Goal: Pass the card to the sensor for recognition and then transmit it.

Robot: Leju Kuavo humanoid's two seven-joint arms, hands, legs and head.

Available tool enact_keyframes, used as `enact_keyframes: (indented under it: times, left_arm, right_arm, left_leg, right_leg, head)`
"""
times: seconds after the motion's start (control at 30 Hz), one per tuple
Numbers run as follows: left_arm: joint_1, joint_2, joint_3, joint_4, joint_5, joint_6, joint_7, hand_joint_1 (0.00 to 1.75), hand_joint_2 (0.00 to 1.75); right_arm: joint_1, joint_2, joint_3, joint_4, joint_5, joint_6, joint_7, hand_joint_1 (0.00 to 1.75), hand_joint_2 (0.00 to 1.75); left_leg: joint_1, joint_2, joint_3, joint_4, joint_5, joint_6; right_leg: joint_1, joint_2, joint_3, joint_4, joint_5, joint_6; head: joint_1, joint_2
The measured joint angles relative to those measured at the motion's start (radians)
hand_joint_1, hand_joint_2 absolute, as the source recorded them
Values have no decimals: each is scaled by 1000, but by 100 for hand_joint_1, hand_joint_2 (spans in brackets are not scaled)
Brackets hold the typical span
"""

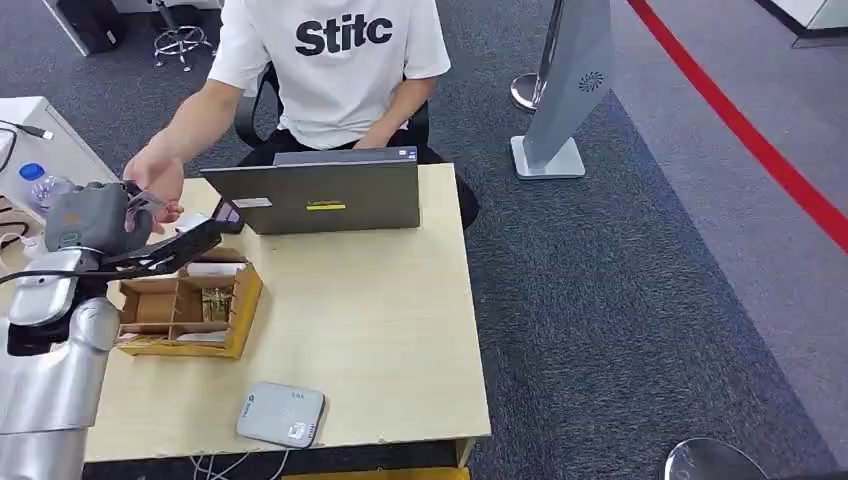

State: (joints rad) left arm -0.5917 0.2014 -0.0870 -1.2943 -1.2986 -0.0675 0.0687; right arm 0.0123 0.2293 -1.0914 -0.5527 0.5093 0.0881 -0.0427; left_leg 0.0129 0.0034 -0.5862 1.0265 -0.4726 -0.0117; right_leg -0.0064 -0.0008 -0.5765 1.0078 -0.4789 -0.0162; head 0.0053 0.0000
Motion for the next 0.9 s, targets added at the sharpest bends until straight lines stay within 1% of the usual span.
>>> enact_keyframes:
  times: [0.27,0.3,0.33,0.53,0.6,0.67,0.73,0.8,0.9]
  left_arm:
    - [-33,-3,0,39,-43,-2,13,175,175]
    - [-37,-4,0,42,-46,-2,13,30,175]
    - [-39,-5,0,43,-47,-2,13,0,175]
    - [-37,-14,0,35,-44,14,-2,0,175]
    - [-30,-19,2,20,-26,32,-15,0,175]
    - [-10,-32,15,-17,23,63,-40,0,175]
    - [19,-57,42,-83,110,74,-78,0,175]
    - [71,-82,60,-185,184,74,-119,0,175]
    - [173,-105,64,-360,241,73,-161,0,175]
  right_arm:
    - [-21,-27,-12,78,44,-29,-5,0,175]
    - [-22,-29,-12,84,52,-31,-5,0,175]
    - [-23,-29,-12,90,59,-32,-5,0,175]
    - [-25,-30,-19,103,91,-32,-3,0,175]
    - [-26,-30,-23,105,108,-28,0,0,175]
    - [-26,-26,-30,104,121,-23,5,0,175]
    - [-24,-16,-41,93,124,-11,6,0,175]
    - [-22,-1,-55,75,124,-1,10,0,175]
    - [-16,27,-81,39,124,12,23,0,175]
  left_leg:
    - [0,3,-1,0,0,0]
    - [0,3,-1,0,0,0]
    - [0,4,-1,0,0,0]
    - [0,3,-1,0,-2,0]
    - [0,3,-1,0,-2,0]
    - [0,3,-1,0,-2,0]
    - [0,3,-1,0,-2,0]
    - [0,3,-1,0,-2,0]
    - [0,4,-1,0,-2,1]
  right_leg:
    - [0,3,-2,0,0,0]
    - [0,4,-2,0,0,0]
    - [0,5,-2,0,0,0]
    - [0,4,-2,0,-1,0]
    - [0,4,-2,0,-1,0]
    - [0,4,-2,0,-1,0]
    - [0,4,-2,0,-1,0]
    - [0,4,-2,0,-1,0]
    - [0,5,-2,0,-1,1]
  head:
    - [0,0]
    - [0,0]
    - [0,0]
    - [0,0]
    - [0,0]
    - [0,0]
    - [0,0]
    - [0,0]
    - [0,0]
